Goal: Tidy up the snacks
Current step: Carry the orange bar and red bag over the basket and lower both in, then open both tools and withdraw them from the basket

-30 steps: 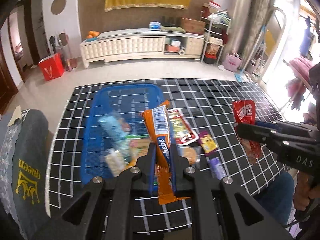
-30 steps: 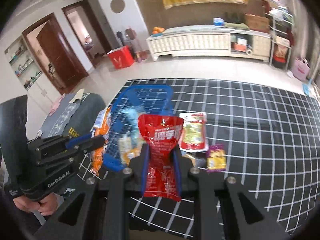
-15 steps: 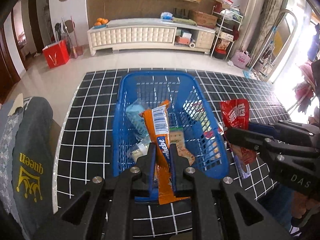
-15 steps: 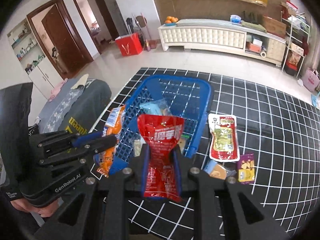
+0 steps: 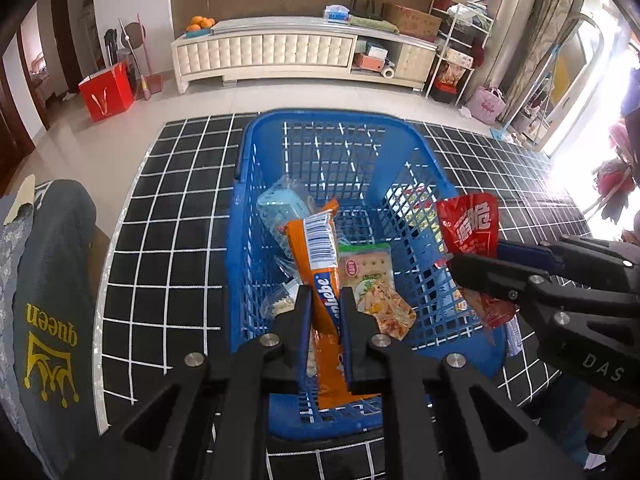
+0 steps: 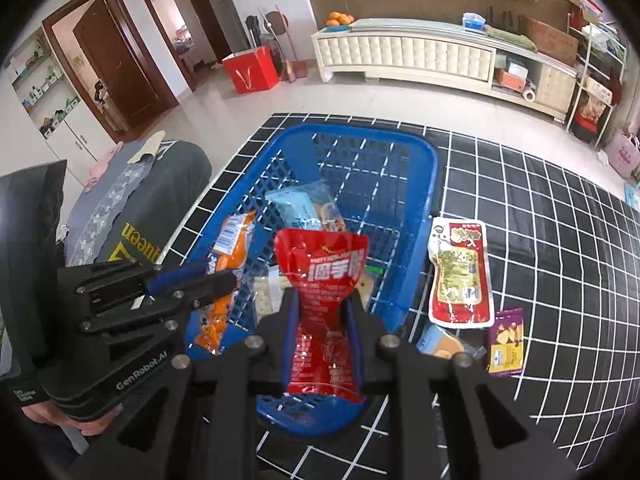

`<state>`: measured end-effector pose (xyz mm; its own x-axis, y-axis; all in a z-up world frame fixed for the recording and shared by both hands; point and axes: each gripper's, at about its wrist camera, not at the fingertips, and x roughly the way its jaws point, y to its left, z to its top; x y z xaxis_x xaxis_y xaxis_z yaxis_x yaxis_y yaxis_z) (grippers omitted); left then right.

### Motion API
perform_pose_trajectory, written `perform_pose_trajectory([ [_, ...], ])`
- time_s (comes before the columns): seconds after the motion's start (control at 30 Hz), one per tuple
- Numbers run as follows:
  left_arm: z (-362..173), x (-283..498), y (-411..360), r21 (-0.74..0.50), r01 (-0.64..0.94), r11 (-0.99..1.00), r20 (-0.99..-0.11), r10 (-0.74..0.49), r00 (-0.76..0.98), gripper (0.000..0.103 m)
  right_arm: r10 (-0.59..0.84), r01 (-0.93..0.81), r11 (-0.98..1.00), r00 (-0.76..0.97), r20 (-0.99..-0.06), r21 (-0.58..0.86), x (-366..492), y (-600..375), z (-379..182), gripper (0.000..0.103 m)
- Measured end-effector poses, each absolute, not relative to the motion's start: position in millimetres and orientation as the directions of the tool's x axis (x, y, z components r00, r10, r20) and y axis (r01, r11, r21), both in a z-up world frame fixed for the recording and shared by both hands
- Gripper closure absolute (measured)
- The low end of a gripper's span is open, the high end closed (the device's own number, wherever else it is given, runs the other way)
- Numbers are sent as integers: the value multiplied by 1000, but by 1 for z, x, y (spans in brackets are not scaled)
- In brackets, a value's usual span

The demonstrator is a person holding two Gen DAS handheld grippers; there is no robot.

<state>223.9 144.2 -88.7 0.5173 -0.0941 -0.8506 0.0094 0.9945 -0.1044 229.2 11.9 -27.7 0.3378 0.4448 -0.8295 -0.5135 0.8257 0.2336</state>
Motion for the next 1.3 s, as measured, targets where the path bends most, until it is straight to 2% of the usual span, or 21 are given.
perform_pose_trajectory([
  [0.3,-101,231,147,-75,13,997,-864,-71,499,91,425,-525,823,313,-849,218,234,22,-45,76],
  [0.57,-109,233,148,-97,33,995,-874,-101,476,91,413,-514,830,309,-857,215,235,20,-51,75],
  [0.67,-106,231,145,-83,34,996,-866,-89,492,77,409,-520,831,328,-852,198,233,22,-47,73],
  [0.7,-105,230,145,-77,31,997,-864,-82,497,66,411,-523,830,337,-847,195,231,22,-46,67],
  [0.73,-102,228,144,-69,28,997,-858,-74,508,60,408,-524,831,346,-845,187,230,22,-44,58],
  [0.83,-94,222,145,-44,18,999,-847,-47,530,54,409,-509,843,400,-820,172,224,15,-35,39],
  [0.87,-91,218,145,-42,15,999,-842,-43,538,53,420,-502,846,420,-805,180,220,9,-30,37],
  [0.93,-83,209,144,-44,16,999,-830,-46,556,44,439,-481,852,448,-779,204,211,-6,-21,31],
  [1.13,-59,183,115,22,33,999,-789,-3,614,40,395,-423,888,499,-771,181,194,-44,-4,27],
  [1.3,-49,172,90,-7,47,999,-774,-35,633,36,366,-377,909,518,-773,177,182,-79,5,27],
])
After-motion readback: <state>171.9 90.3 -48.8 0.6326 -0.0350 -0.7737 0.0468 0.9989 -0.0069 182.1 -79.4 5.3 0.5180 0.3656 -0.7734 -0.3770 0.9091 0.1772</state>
